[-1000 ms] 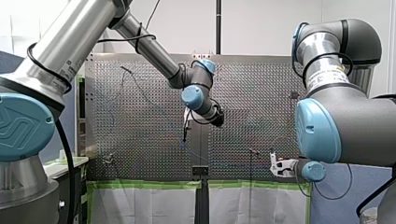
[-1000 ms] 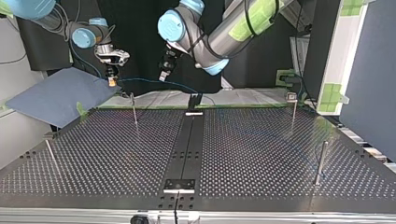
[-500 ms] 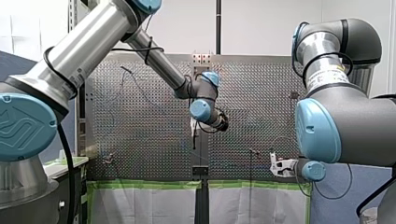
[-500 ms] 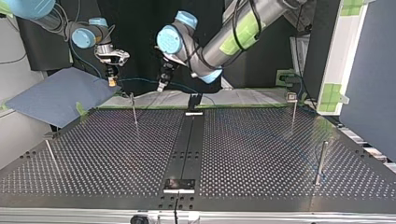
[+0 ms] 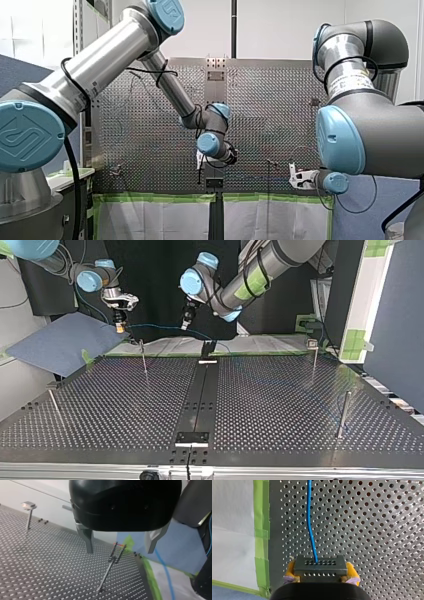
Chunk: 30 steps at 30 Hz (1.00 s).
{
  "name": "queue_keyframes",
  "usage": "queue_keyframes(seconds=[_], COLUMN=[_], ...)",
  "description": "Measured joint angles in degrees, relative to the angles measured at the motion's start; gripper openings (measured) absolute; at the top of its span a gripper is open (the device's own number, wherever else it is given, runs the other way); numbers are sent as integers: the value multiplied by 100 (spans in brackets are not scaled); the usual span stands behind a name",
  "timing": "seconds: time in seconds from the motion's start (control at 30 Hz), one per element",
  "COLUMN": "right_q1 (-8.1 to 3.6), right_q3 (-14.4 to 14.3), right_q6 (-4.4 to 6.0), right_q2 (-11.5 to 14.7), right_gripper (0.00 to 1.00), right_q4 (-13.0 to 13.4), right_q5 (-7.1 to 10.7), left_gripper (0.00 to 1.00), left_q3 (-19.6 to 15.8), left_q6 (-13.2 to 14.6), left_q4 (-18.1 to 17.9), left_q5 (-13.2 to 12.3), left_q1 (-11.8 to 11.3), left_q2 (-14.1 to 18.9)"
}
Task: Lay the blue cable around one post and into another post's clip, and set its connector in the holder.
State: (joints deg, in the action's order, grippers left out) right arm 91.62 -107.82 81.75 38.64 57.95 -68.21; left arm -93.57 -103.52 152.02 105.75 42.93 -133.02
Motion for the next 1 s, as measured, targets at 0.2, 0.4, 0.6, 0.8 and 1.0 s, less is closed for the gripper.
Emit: queue_keyframes(seconds=[0.2,0.4,0.6,0.8,1.0], right_q1=[6,14,16,18,29], right_q3=[7,9,11,11,12], right_q6=[1,1,0,1,1], right_q2=[6,5,7,7,7], right_gripper=[0,0,0,0,0], right_q4=[0,-2,-2,-1,-2], right_q5=[0,0,0,0,0], left_gripper=[100,100,100,100,100], left_q3=[48,131,202,208,210], left_q6=[48,107,123,141,283], left_q4=[-262,-548,-846,-1170,-1489], left_q5=[-97,-84,-59,31,151], left_q1=[41,73,84,75,60], left_q2=[-262,-547,-844,-1170,-1489])
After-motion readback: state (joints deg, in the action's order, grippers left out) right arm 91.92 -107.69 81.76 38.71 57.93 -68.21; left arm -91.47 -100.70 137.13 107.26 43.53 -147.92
